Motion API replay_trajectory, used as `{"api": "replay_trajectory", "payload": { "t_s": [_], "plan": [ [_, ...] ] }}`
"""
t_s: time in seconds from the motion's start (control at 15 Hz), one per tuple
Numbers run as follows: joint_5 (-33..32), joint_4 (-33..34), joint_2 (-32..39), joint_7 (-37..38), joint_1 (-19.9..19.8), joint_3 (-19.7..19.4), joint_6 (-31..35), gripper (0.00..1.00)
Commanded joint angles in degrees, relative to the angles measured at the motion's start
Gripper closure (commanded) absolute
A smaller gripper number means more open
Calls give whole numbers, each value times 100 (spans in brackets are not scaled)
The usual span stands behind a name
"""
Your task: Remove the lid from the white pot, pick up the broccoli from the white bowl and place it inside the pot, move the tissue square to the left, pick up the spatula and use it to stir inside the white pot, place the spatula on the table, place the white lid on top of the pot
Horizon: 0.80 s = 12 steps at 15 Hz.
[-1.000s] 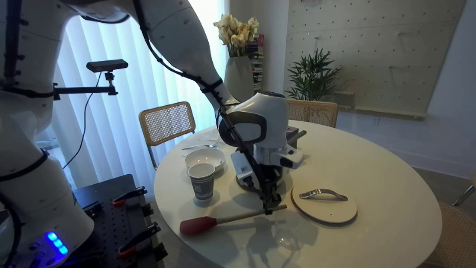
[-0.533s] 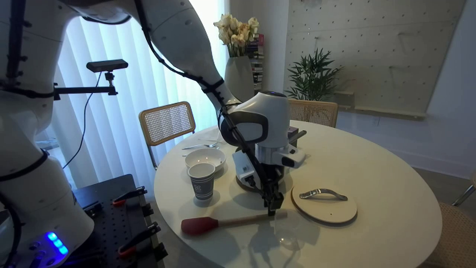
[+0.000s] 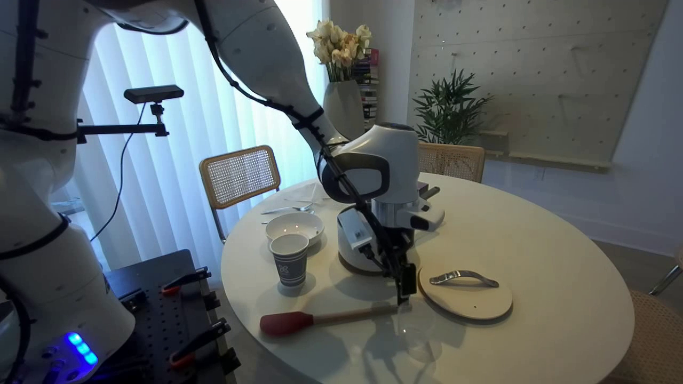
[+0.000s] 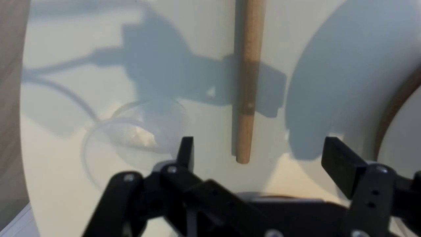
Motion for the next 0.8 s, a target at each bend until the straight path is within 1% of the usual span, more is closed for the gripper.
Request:
{"api": "replay_trajectory", "payload": {
  "t_s": [0.0,0.47,0.73],
  "plan": [
    [58,85,-252,37,-37,77,6,0],
    [148,402,-434,11,-90,107,74,0],
    [606,568,-308,-209,-312,321,674,0]
  ]
}}
